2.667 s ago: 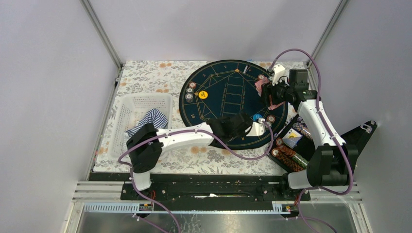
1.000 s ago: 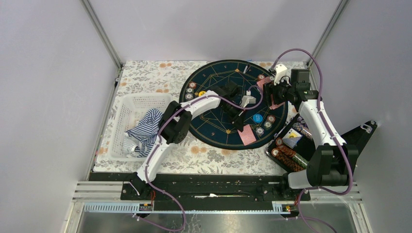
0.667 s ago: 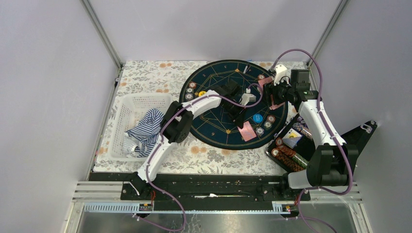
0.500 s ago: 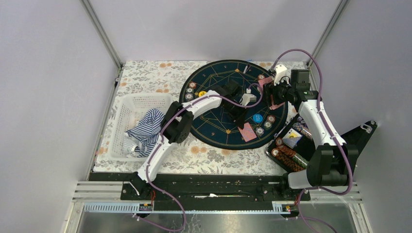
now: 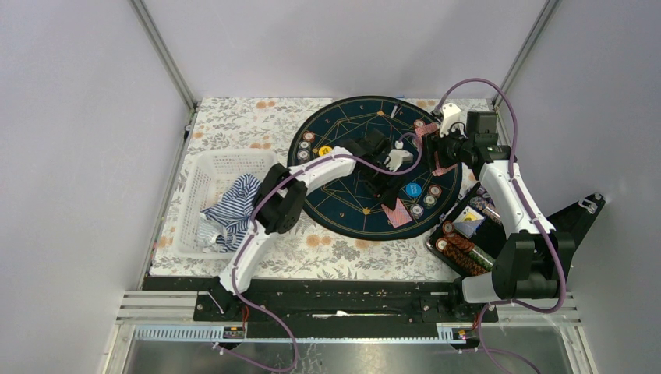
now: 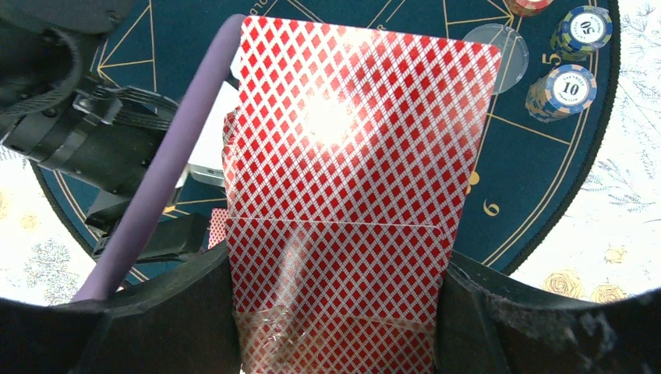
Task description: Distribute texas hold em gaming equipment
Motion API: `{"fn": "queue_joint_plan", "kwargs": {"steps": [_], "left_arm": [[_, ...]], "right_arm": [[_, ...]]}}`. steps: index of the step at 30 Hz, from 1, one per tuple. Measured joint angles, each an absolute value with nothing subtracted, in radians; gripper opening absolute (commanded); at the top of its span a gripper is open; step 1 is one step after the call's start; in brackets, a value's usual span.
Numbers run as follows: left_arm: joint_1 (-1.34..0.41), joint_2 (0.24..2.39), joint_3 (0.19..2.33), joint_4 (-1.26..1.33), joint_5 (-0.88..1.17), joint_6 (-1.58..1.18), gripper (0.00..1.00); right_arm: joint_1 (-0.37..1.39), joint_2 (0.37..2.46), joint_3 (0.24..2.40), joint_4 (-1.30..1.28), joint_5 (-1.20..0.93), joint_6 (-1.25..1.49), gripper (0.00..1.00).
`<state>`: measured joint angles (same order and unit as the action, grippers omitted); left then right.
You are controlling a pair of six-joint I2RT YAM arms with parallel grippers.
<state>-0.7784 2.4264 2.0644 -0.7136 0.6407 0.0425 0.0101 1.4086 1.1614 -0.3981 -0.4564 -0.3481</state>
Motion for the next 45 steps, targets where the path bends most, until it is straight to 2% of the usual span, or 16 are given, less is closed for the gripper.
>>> {"fn": "queue_joint_plan", "kwargs": {"steps": [5,9,15,22,29,45], "left_arm": [[-0.772,2.315,1.928,-0.642,0.524,0.025,0.82],[-0.748,2.205,1.837,-0.611,0.51,0.009,0.82],[-0.626,1.961,1.703,-0.55,0.593,-0.076,0.82],[-0.51,1.785,1.684,-0.477,0.701,-0.176,0.81],[-0.528,1.76,1.596,-0.418,0.807,-0.287,0.77],[-0.531,1.812,1.517,-0.31,0.91,-0.447,0.62]], "right_arm": [[0.01,1.409,1.161,-0.398,-0.458,-0.342,0.02],[0.01,1.409,1.162,-0.398,-0.464,-0.34,0.02],[0.014,1.403,1.162,-0.405,-0.522,-0.35,0.02],[0.124,1.375,1.155,-0.441,-0.591,-0.41,0.02],[0.289,1.33,1.116,-0.473,-0.616,-0.478,0.01],[0.445,1.331,1.1,-0.494,-0.509,-0.572,0.01]]}}
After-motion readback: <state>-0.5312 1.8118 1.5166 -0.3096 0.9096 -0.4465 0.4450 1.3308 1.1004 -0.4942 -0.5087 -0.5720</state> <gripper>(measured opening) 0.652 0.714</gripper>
